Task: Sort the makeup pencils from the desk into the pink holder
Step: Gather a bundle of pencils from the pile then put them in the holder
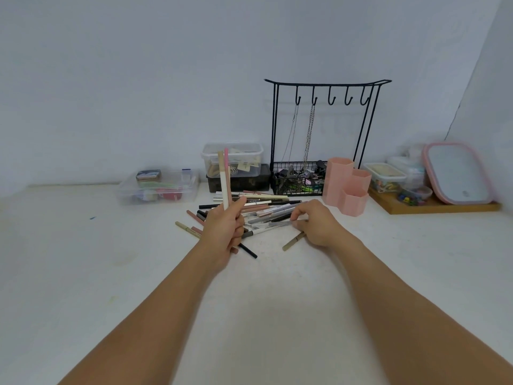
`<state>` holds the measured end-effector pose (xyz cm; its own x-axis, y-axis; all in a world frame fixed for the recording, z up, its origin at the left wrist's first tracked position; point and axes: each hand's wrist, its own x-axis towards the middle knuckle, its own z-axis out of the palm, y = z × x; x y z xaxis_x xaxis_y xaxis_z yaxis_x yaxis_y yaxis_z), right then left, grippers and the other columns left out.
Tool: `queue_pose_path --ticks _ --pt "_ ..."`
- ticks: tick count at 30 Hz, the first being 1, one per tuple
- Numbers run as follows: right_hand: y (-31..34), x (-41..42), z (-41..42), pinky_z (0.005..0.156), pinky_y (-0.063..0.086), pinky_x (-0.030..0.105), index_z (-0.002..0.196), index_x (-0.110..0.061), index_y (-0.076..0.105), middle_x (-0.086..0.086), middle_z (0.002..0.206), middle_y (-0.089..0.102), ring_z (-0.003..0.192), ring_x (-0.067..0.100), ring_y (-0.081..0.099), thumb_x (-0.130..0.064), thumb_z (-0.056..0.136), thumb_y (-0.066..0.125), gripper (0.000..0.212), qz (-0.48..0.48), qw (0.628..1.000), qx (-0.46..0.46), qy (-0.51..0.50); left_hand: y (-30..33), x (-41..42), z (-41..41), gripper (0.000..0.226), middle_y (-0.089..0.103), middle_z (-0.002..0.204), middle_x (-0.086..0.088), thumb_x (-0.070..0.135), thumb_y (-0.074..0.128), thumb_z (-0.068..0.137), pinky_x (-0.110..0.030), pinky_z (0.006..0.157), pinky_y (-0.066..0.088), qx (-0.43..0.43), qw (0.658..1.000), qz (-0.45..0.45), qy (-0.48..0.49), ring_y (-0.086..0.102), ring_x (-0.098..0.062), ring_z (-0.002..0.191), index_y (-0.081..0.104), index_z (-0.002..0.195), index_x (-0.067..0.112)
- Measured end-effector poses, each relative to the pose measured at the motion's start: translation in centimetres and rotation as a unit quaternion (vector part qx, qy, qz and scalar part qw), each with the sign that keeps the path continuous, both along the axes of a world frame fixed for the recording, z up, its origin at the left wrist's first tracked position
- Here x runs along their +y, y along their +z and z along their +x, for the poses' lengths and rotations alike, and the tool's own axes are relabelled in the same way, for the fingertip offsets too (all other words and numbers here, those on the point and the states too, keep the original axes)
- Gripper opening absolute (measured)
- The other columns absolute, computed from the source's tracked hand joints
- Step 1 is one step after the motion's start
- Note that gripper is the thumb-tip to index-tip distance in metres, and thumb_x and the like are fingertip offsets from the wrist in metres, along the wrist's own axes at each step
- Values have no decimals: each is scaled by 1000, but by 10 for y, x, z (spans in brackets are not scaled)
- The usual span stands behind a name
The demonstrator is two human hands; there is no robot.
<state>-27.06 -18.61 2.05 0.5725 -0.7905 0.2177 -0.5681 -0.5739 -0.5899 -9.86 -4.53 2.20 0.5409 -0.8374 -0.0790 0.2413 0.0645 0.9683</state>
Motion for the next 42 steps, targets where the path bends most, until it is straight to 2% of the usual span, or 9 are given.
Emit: queue_pose_path --ticks 9,18,22,24,27,33,37,39,42 --pt "-11 -3 1 63 35 13 93 -20 64 -2 90 62 78 6 51 -10 96 62 11 10 990 -138 -25 -2 -2 2 42 34 49 7 37 68 97 -19 30 21 25 999 -35 18 24 -7 39 41 69 20" --pt "-10 1 8 66 42 18 94 -19 64 -4 89 62 77 2 53 -8 97 59 12 -30 977 -209 -13 -2 -3 1 39 35 53 6 38 67 97 -19 31 21 21 998 -56 12 25 -6 41 44 72 19" --pt "3 16 12 65 41 7 96 -18 63 -10 85 61 74 -7 53 -8 97 59 11 -51 956 -289 0 -1 -3 -2 36 36 55 6 43 71 92 -19 33 22 15 997 -76 3 26 -7 42 51 77 17" --pt "12 28 18 64 44 10 101 -14 64 -3 85 64 69 -3 54 -9 98 59 8 -11 941 -337 26 0 -2 -4 42 35 55 6 53 76 80 -19 33 23 13 995 -94 -5 25 -7 42 55 82 17" --pt "17 52 27 52 48 20 104 -11 68 8 82 70 57 8 58 -10 97 63 8 163 906 -380 88 -2 0 -6 52 34 54 9 62 83 65 -19 34 24 -8 993 -118 -24 26 -6 42 59 85 20" --pt "6 83 40 54 55 22 88 -8 75 10 67 71 54 14 64 1 88 71 10 263 872 -380 163 -6 0 -12 33 65 74 -15 36 85 81 -29 49 47 -39 991 -116 -49 58 -20 53 65 92 13" --pt "6 82 42 61 58 21 90 -3 75 7 71 75 60 13 70 10 86 69 15 271 875 -355 186 -7 -5 -9 17 65 72 -7 31 72 92 -33 59 51 -57 996 -70 7 60 -22 62 63 85 18" --pt "11 70 37 58 55 18 98 -7 75 3 81 77 62 5 69 6 85 72 19 210 913 -310 162 -6 -6 -7 28 54 60 -1 39 65 92 -32 55 46 -63 996 -57 32 50 -22 55 59 70 22" --pt "12 44 21 69 49 20 106 -21 74 -5 99 72 71 0 59 -16 88 75 19 -30 992 -107 65 -1 -4 -4 54 49 50 1 43 55 96 -23 36 31 -97 992 -49 58 41 -15 42 55 45 28"
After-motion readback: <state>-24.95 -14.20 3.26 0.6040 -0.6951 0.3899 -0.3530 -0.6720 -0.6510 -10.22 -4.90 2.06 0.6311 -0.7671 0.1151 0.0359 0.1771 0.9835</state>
